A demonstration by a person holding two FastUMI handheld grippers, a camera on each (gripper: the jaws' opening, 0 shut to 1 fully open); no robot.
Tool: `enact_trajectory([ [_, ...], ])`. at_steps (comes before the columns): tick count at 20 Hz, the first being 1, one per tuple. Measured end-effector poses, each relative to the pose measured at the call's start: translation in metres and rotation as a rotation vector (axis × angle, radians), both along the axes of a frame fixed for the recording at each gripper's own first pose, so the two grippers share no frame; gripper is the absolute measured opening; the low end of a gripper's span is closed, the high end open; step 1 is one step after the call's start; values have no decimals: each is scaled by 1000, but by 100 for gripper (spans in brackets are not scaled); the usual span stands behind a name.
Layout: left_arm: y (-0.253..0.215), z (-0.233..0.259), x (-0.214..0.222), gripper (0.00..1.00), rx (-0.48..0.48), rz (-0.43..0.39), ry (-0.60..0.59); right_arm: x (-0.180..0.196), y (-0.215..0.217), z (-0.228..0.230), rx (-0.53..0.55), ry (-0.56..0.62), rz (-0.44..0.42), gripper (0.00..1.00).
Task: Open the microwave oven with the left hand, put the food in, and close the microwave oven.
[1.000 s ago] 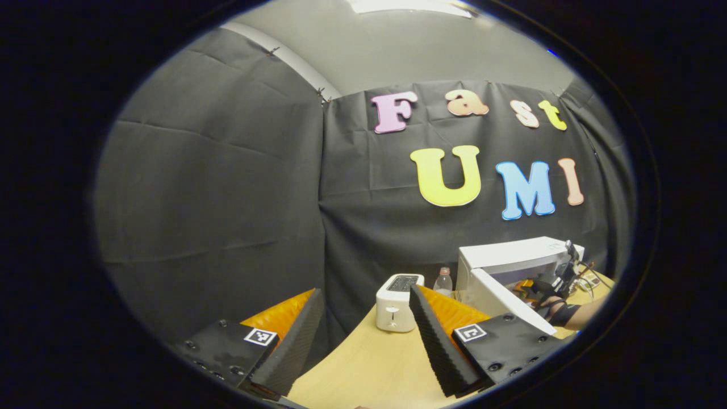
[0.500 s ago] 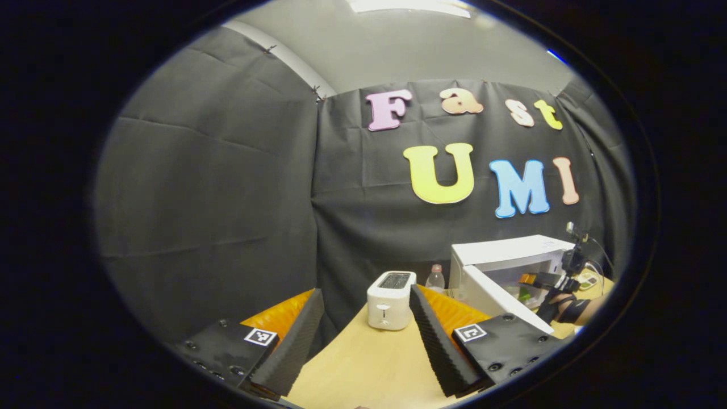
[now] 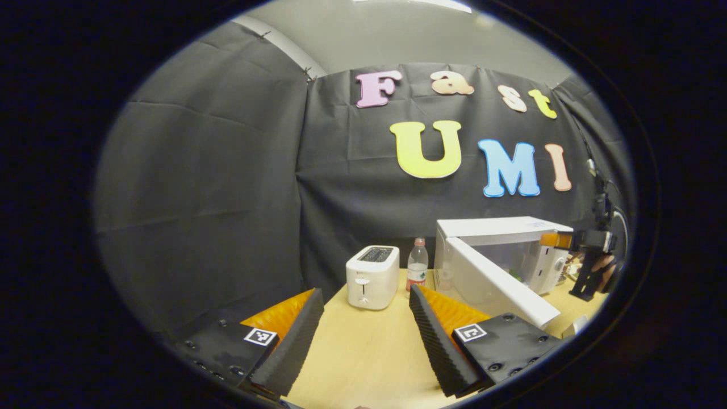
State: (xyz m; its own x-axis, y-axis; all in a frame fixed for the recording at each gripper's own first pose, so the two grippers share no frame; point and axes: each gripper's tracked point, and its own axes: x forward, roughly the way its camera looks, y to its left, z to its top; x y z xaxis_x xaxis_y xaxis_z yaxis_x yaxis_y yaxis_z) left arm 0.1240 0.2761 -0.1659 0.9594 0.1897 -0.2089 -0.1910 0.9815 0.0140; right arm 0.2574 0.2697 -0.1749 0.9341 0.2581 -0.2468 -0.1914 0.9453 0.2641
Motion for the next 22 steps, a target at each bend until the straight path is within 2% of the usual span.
enact_trajectory([
  [7,-31,-42,-1,100,-36,-23,66,-52,-32,36,-58,-46,70,98],
  [9,-41,-52,-4,92,-29,-44,94,-59,-40,40,-46,-45,66,98],
  [10,-47,-56,-5,87,-25,-58,108,-61,-42,38,-41,-38,65,98],
  [13,-55,-63,-9,34,-25,-65,129,-69,-48,35,-48,-19,70,98],
  [14,-61,-66,-10,29,-43,-79,132,-71,-49,34,-51,-16,75,98],
  [16,-54,-67,-19,23,-28,-38,132,-75,-51,34,-55,-13,80,98],
  [17,-62,-68,-21,7,-44,-57,149,-78,-52,34,-54,-13,79,98],
  [19,-77,-77,-20,8,-58,-89,164,-82,-54,35,-49,-13,79,98],
  [22,-95,-75,-20,8,-27,-135,172,-89,-59,33,-49,-7,84,98],
])
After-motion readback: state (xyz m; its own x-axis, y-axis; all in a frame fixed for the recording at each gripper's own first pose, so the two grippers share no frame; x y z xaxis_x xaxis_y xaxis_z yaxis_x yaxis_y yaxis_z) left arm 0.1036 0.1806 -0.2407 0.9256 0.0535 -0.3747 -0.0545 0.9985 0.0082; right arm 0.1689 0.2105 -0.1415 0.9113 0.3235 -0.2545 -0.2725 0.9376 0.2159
